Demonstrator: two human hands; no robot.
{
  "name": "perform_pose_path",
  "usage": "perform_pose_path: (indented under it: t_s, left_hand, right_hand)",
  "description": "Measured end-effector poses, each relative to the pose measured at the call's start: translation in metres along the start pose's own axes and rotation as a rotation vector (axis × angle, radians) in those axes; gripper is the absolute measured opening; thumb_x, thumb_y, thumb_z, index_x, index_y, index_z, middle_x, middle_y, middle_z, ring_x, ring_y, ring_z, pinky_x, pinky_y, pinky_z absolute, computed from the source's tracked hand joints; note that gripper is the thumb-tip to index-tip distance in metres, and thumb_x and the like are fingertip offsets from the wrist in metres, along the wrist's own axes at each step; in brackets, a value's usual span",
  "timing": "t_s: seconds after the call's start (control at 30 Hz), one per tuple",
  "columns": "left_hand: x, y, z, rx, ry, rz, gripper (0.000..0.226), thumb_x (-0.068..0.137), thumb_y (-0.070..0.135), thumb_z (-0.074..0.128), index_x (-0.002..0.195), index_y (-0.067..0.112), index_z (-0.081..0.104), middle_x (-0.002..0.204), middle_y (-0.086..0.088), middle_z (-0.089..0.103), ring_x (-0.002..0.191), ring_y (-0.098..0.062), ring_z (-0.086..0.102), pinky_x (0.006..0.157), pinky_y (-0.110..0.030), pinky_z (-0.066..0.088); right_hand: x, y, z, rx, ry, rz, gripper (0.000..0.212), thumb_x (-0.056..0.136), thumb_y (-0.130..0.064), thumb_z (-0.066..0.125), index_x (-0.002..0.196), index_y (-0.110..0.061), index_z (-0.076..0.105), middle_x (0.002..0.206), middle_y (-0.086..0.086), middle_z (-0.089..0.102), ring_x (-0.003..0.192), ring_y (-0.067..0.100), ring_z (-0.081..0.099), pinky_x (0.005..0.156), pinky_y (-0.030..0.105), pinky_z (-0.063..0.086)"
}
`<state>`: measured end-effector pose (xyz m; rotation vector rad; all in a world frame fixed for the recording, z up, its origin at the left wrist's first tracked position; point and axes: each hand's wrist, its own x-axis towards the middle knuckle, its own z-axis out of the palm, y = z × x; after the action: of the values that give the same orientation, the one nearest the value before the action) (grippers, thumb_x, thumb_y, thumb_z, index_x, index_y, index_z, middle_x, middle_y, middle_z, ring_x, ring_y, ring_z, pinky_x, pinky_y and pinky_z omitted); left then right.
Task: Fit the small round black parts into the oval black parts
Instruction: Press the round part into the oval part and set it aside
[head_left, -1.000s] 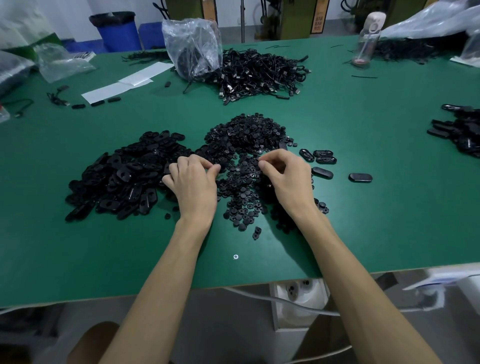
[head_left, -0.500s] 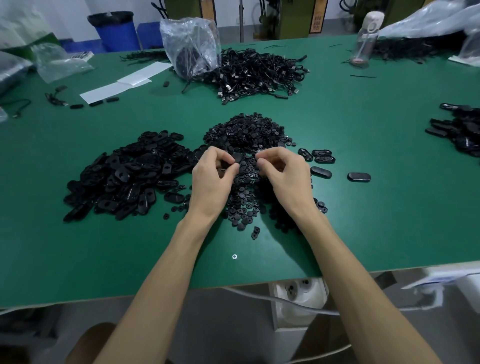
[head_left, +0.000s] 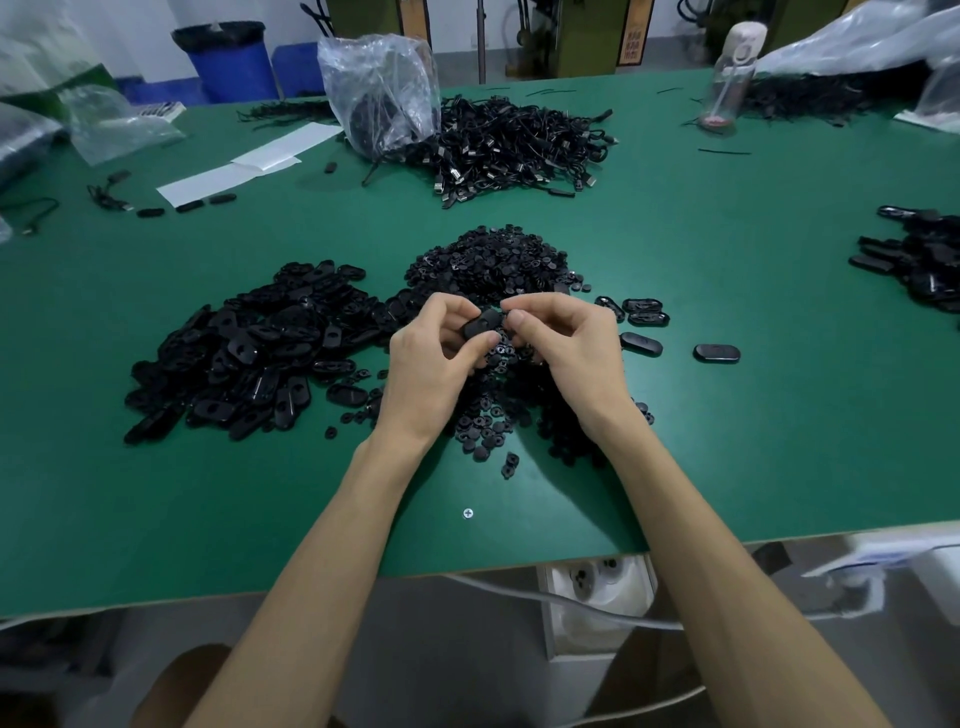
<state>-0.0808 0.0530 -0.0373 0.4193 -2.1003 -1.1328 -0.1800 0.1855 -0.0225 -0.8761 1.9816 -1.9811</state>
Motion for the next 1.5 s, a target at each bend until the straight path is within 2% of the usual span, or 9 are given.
perform_pose_path:
  t_s: [0.23, 0.33, 0.57, 0.8, 0.97, 1.17, 1.27, 1.33, 1.5]
  left_hand:
    - [-0.0008, 0.001, 0.0007, -0.013, -0.02, 0.038, 0.023, 0.092, 0.016, 0.079, 0.108, 0.021, 0.064, 0.09, 0.002, 0.072, 0.078, -0.013, 0.074, 0.071, -0.032, 0.063]
    - [-0.0002, 0.001, 0.0002, -0.005, 0.002, 0.047, 0.022, 0.091, 0.018, 0.08, 0.108, 0.022, 0.067, 0.093, 0.004, 0.073, 0.083, -0.015, 0.074, 0.076, -0.036, 0.062]
    - [0.0003, 0.0009, -0.0003, -0.011, 0.019, 0.038, 0.023, 0.088, 0.021, 0.083, 0.108, 0.023, 0.07, 0.095, 0.004, 0.074, 0.085, -0.019, 0.073, 0.082, -0.045, 0.061]
    - [0.0, 0.001, -0.0007, 0.004, 0.031, 0.039, 0.023, 0.088, 0.023, 0.083, 0.108, 0.024, 0.071, 0.095, 0.006, 0.074, 0.085, -0.017, 0.072, 0.083, -0.042, 0.06]
    - [0.0004, 0.0008, -0.0008, 0.026, 0.037, 0.051, 0.023, 0.087, 0.023, 0.083, 0.107, 0.024, 0.071, 0.094, 0.01, 0.072, 0.085, -0.011, 0.071, 0.082, -0.032, 0.06]
    - [0.0006, 0.0008, -0.0014, 0.045, 0.047, 0.053, 0.026, 0.084, 0.027, 0.086, 0.105, 0.026, 0.07, 0.092, 0.015, 0.07, 0.084, -0.005, 0.068, 0.078, -0.017, 0.053]
    - [0.0009, 0.0014, -0.0022, 0.056, 0.05, 0.046, 0.027, 0.083, 0.029, 0.087, 0.103, 0.027, 0.07, 0.093, 0.016, 0.07, 0.084, -0.003, 0.067, 0.077, -0.013, 0.05]
    - [0.0007, 0.0021, -0.0024, 0.061, 0.048, 0.044, 0.027, 0.082, 0.03, 0.088, 0.102, 0.026, 0.07, 0.093, 0.017, 0.07, 0.084, -0.004, 0.067, 0.076, -0.012, 0.049]
    - [-0.0004, 0.0037, -0.0028, 0.076, 0.041, 0.058, 0.028, 0.082, 0.031, 0.088, 0.102, 0.026, 0.07, 0.094, 0.018, 0.07, 0.085, -0.003, 0.067, 0.076, -0.01, 0.048]
  right_hand:
    - [0.001, 0.0017, 0.0018, 0.018, -0.023, 0.008, 0.015, 0.091, -0.007, 0.076, 0.105, -0.01, 0.074, 0.089, 0.005, 0.078, 0.082, 0.014, 0.074, 0.067, 0.016, 0.05]
    - [0.0006, 0.0014, 0.0015, 0.051, -0.024, 0.011, 0.01, 0.089, -0.004, 0.077, 0.098, -0.009, 0.075, 0.085, 0.004, 0.077, 0.077, 0.009, 0.072, 0.065, 0.013, 0.05]
    - [0.0006, -0.0001, 0.0016, 0.099, -0.03, 0.035, 0.008, 0.091, -0.004, 0.075, 0.1, -0.004, 0.076, 0.085, 0.005, 0.076, 0.073, 0.009, 0.068, 0.063, 0.015, 0.049]
    - [-0.0002, 0.0011, 0.0006, 0.09, -0.071, 0.024, 0.016, 0.095, -0.008, 0.072, 0.107, -0.015, 0.079, 0.084, 0.0, 0.078, 0.075, 0.009, 0.067, 0.065, 0.017, 0.05]
    - [-0.0006, 0.0006, 0.0014, 0.014, -0.079, -0.002, 0.019, 0.098, -0.007, 0.066, 0.106, -0.016, 0.08, 0.089, 0.01, 0.075, 0.076, 0.015, 0.059, 0.065, 0.026, 0.05]
    - [-0.0004, -0.0001, 0.0017, 0.127, 0.004, 0.047, 0.011, 0.095, -0.003, 0.071, 0.106, -0.002, 0.072, 0.09, 0.011, 0.079, 0.075, 0.008, 0.07, 0.064, 0.016, 0.051]
    - [0.0001, -0.0003, 0.0012, 0.187, 0.028, 0.053, 0.015, 0.093, -0.004, 0.073, 0.106, 0.003, 0.07, 0.091, 0.01, 0.079, 0.076, 0.012, 0.072, 0.069, 0.02, 0.055]
    - [0.001, 0.0002, 0.0008, 0.166, 0.03, 0.044, 0.012, 0.092, -0.006, 0.076, 0.102, 0.0, 0.073, 0.089, 0.006, 0.078, 0.078, 0.011, 0.07, 0.075, 0.023, 0.056]
    - [0.0006, 0.0007, 0.0007, 0.11, 0.006, 0.04, 0.005, 0.089, -0.008, 0.078, 0.094, -0.01, 0.077, 0.079, -0.003, 0.073, 0.071, 0.003, 0.064, 0.067, 0.014, 0.049]
